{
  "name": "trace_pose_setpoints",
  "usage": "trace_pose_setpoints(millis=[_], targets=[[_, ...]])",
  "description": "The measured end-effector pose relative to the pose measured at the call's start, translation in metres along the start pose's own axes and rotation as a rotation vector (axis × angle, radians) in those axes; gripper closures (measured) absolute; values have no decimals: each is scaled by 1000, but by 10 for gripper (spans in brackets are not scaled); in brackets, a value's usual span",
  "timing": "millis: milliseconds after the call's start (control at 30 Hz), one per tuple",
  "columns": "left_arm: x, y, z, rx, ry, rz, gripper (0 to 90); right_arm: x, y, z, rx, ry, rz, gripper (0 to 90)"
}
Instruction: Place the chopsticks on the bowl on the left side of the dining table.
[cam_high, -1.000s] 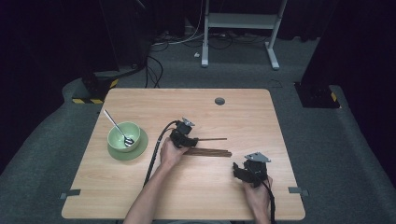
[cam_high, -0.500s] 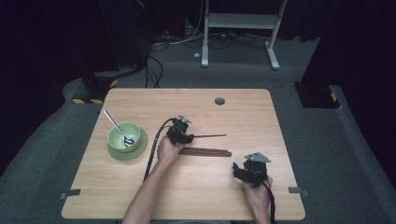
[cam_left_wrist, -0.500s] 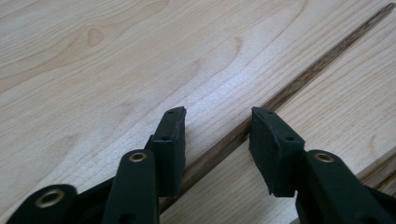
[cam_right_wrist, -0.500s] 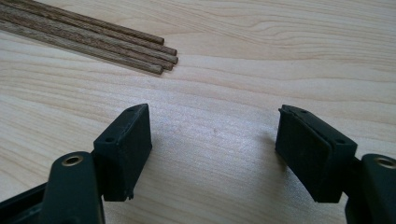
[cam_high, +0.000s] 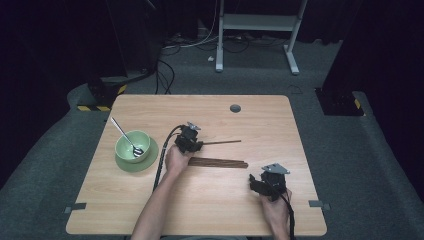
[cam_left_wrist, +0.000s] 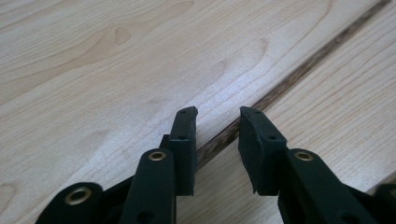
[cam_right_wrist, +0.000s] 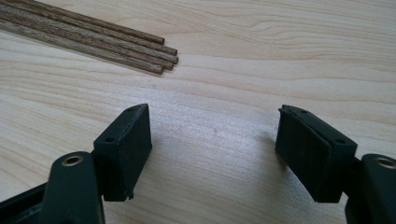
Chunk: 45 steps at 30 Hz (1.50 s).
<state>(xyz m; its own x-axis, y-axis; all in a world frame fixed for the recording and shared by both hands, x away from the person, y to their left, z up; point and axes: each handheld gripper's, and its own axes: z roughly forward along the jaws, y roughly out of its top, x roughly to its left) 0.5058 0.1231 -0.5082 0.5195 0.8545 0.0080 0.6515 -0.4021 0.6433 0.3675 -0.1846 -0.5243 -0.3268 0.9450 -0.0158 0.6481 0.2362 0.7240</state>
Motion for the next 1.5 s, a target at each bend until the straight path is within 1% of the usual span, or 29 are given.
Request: trace_pose_setpoints(millis=[100,200,267,500,533,633,700,833,1000,1367,1500], targets=[[2,-1,0,-3,2,-7,695,0,0,0,0,0,-1,263],[3,-1,-1,-1,6,-2,718,0,0,0,0,0,-1,263],[4,-1,-1,-3,8,-6,730,0,0,0,0,0,0,263],[9,-3,-2,-3,18,-5,753,0,0,0,0,1,-1,262],[12,-4,-3,-3,25,-10,756,0,0,0,0,1,0,263],[16,-6,-5,-1,44,-8,776,0,0,0,0,1,-1,263],[18,-7,-6,6,56,2,791,0,0,0,0,1,-1,263],[17,-8,-7,4,68,21,813,0,0,0,0,1,0,262],[17,-8,-7,9,102,46,831,0,0,0,0,1,-1,262],[17,-9,-6,5,120,82,835,0,0,0,0,3,-2,263],[18,-9,-7,1,114,82,840,0,0,0,0,3,-2,262]])
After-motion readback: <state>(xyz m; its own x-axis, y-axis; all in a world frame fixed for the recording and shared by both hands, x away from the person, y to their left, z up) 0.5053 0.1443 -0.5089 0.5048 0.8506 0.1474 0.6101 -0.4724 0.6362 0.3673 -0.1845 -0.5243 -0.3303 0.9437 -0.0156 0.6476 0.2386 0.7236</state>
